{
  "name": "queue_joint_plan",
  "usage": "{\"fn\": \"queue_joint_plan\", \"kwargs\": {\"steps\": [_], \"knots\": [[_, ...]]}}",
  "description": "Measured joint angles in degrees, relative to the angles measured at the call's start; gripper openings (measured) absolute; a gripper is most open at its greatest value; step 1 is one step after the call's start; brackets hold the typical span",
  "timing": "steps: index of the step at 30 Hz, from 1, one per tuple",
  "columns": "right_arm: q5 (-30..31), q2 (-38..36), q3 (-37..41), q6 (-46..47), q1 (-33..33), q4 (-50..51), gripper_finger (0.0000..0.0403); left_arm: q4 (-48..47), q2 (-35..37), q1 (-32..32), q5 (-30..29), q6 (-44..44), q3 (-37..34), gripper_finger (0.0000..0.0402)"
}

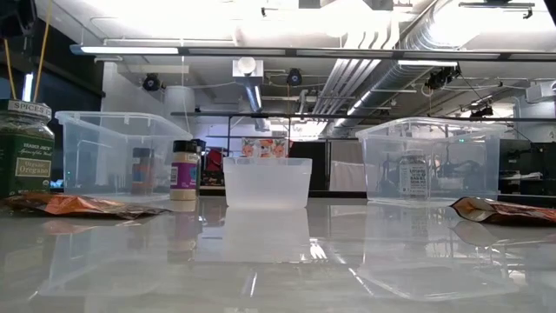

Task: Sort spices by type
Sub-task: Put the bottom green seasoning bottle into the small transparent bin

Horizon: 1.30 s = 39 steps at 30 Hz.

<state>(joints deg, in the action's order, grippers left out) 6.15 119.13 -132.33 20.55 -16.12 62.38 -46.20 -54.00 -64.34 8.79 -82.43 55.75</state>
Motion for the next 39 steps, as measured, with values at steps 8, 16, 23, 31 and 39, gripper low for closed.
{"fn": "queue_joint_plan", "kwargs": {"steps": [8,16,23,31,39], "knots": [[-0.2,0.0,0.0,-2.6,0.0,6.8,0.0000,-4.3,-1.2,3.2,-12.9,6.6,0.0,0.0356],[-0.4,0.0,0.0,-6.6,0.9,9.5,0.0000,-16.8,-2.4,17.0,-15.8,31.7,3.8,0.0356],[-0.3,0.0,0.0,-6.0,2.4,11.0,0.0000,-24.5,-2.4,18.5,-30.6,42.0,4.8,0.0355],[-0.3,0.0,0.0,-1.9,2.6,11.2,0.0000,-25.2,-2.5,18.6,-42.4,44.2,4.8,0.0355],[6.6,-3.1,0.1,9.0,2.0,15.6,0.0000,-24.2,-2.5,21.1,-37.6,49.8,4.8,0.0355]]}}
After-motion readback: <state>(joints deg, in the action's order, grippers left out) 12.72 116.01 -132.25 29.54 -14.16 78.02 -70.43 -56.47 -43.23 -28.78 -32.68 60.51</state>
